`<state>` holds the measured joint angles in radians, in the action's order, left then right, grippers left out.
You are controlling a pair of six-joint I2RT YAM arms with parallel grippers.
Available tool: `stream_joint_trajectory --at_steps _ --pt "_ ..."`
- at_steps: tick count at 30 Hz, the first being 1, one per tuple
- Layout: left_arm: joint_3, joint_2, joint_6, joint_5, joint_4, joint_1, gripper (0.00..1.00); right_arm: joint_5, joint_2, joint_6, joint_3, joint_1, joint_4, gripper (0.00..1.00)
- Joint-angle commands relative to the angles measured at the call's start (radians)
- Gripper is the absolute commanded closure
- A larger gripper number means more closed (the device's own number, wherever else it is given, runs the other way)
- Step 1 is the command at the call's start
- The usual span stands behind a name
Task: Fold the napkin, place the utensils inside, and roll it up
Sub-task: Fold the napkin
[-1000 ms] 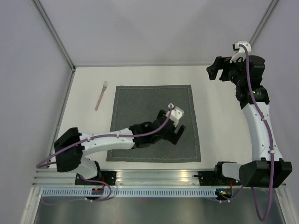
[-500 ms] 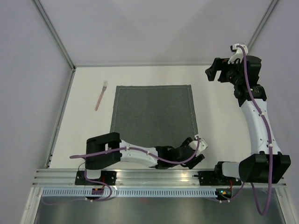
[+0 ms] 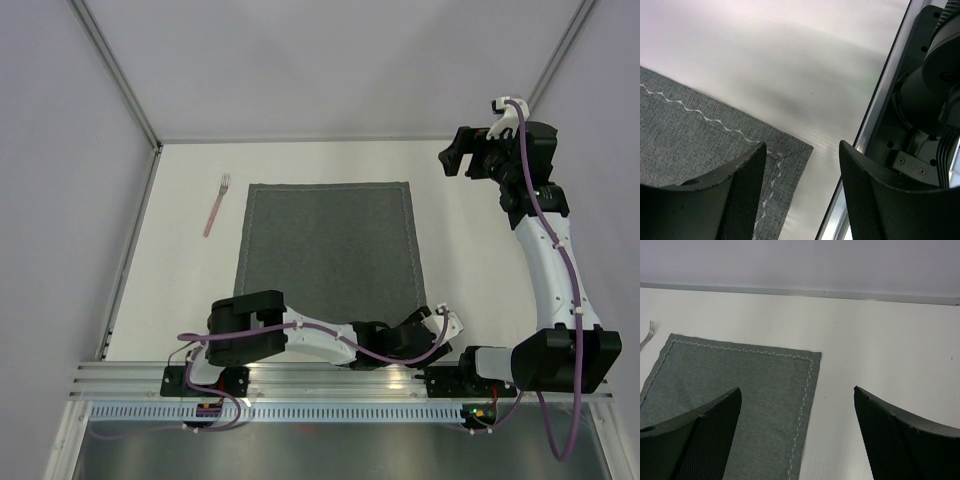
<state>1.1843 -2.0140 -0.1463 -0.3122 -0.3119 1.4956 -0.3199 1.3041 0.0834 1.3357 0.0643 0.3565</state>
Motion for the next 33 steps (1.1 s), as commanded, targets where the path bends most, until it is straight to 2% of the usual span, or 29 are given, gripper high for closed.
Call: stream_joint_trajectory --at_steps 1,22,25,27,33 --pt "0.054 -0.031 0.053 -0.024 -0.010 0.012 0.35 -0.011 -0.025 0.032 -0.003 0.008 -0.007 0.02" --pt "0.052 -0.091 0.037 -0.062 0.045 0.034 0.48 -0.027 -0.029 0.032 -0.021 0.006 -0.010 0.02" --pt "0.057 -0.100 0.043 -0.064 0.050 0.034 0.57 -0.027 -0.028 0.032 -0.024 0.006 -0.011 0.02" --pt "0.058 -0.107 0.044 -0.067 0.051 0.034 0.59 -0.027 -0.029 0.030 -0.024 0.008 -0.013 0.02" --pt "0.063 -0.123 0.044 -0.067 0.057 0.034 0.71 -0.031 -0.028 0.033 -0.026 0.008 -0.014 0.02"
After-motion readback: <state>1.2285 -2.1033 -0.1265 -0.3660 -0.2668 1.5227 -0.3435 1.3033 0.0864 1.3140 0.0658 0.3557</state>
